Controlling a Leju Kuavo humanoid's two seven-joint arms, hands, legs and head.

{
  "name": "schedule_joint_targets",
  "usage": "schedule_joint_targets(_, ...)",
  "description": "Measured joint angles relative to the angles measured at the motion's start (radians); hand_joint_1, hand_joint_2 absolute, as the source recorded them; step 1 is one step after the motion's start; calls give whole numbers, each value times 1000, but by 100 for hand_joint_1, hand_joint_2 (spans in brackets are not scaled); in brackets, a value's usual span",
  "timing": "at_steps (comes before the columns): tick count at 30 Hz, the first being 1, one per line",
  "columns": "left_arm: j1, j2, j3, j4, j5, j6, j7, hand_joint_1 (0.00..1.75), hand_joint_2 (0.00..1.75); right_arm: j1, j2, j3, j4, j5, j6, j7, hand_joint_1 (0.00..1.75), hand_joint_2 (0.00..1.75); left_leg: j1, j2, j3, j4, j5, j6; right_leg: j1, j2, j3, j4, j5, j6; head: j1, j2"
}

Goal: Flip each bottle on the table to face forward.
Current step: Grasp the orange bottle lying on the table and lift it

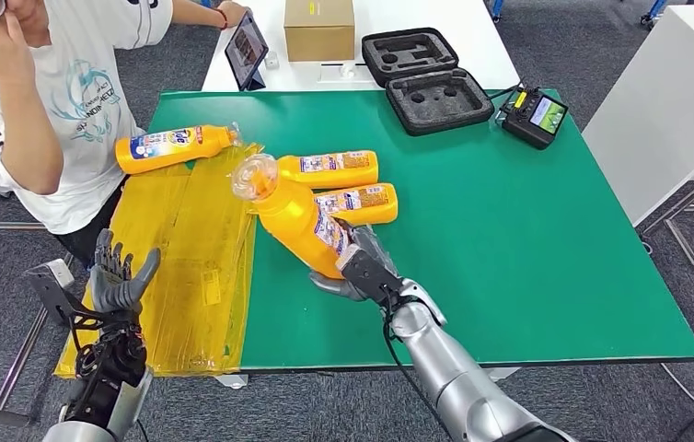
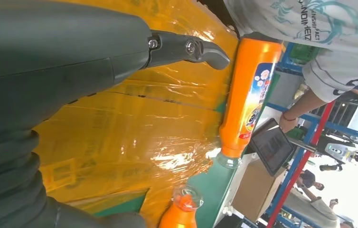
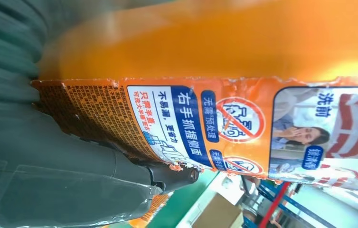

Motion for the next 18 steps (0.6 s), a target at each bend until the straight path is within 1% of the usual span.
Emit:
schedule_joint_targets(7, 9, 0, 3, -5, 18, -8, 10, 0, 175, 17, -6, 18, -37, -20, -13, -2, 175, 175, 0, 0, 0, 0, 1, 0, 0, 0, 0, 0, 0, 0, 0, 0)
schedule_joint_targets(10, 29, 0, 15, -21, 85, -52, 43, 0, 175, 38, -7, 19, -71, -78, -55, -14, 175, 175, 0, 0, 0, 0, 1, 0, 0, 0, 0, 0, 0, 0, 0, 0)
schedule_joint_targets(13, 68, -1, 35, -56, 142, -100, 72, 0, 175, 67, -13, 19, -114, -137, -102, -19, 175, 175, 0, 1, 0, 0, 0, 0, 0, 0, 0, 0, 0, 0, 0, 0)
schedule_joint_targets(16, 108, -6, 42, -109, 158, -158, 122, 0, 175, 83, -18, 19, -127, -180, -137, -20, 175, 175, 0, 0, 0, 0, -1, 0, 0, 0, -1, 0, 0, 0, 0, 0)
schedule_joint_targets(18, 129, -13, 28, -143, 142, -200, 158, 0, 175, 88, -19, 19, -122, -208, -146, -20, 175, 175, 0, 0, -1, 0, -1, 0, 0, 0, -1, 0, 0, 0, 0, 0)
